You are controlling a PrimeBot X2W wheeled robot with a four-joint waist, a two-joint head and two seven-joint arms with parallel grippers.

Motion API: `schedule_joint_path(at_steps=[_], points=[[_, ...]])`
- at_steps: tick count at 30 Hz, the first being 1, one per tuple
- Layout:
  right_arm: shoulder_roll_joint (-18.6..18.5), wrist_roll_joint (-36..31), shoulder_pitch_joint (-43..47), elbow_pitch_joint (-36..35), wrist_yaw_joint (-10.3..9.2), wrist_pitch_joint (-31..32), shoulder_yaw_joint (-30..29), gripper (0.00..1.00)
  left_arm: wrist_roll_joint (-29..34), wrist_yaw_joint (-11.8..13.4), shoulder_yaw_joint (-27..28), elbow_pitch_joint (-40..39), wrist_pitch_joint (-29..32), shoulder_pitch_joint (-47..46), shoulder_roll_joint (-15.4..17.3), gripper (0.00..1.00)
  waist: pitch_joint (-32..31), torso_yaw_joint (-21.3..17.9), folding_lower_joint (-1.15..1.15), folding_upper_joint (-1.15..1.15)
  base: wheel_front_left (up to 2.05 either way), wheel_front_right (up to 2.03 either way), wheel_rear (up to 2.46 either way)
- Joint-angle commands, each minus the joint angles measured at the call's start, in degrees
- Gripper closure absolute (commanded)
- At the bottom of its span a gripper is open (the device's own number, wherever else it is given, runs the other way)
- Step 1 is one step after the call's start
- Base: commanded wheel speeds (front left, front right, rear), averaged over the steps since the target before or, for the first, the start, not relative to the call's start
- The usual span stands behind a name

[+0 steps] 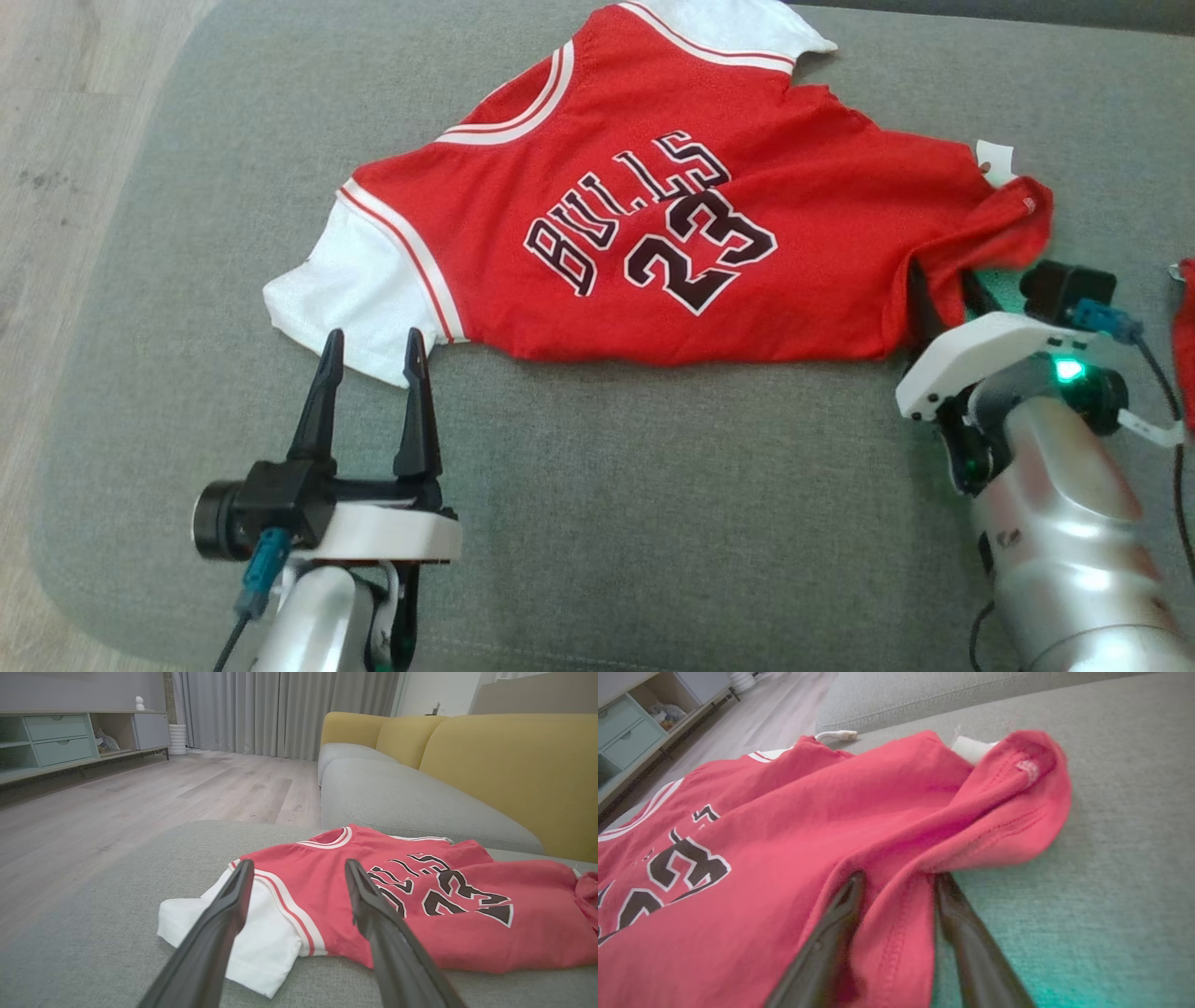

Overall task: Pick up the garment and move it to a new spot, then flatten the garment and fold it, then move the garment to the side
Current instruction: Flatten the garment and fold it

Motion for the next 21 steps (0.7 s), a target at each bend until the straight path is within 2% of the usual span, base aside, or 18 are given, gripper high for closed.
schedule_joint_path(at_steps=[1,6,12,21], points=[[0.7,-0.2,-1.4,-0.7,-0.04,-1.6,2.2,1.00,-0.6,0.5,1.2,-1.3,-0.5,-2.4,0.2,0.00,-0.1,-0.1,-0.01,0.00,0.00,0.00,0.00],[0.7,-1.6,-3.5,-1.7,-0.04,-6.5,2.5,1.00,-0.5,0.5,1.2,-1.2,-0.5,-2.6,0.2,0.00,-0.9,-0.5,-0.01,0.00,0.00,0.00,0.00],[0.7,-4.6,-6.7,-6.2,-0.04,-8.8,1.6,1.00,-0.7,0.5,1.2,-1.4,-0.5,-2.4,0.2,0.00,-1.8,-0.6,-0.01,0.00,0.00,0.00,0.00],[0.7,-6.2,-6.0,-20.7,-0.04,-7.0,5.6,1.00,-1.2,0.7,1.5,-1.8,-0.5,-0.9,0.2,0.00,-4.9,-0.3,-0.01,0.00,0.00,0.00,0.00]])
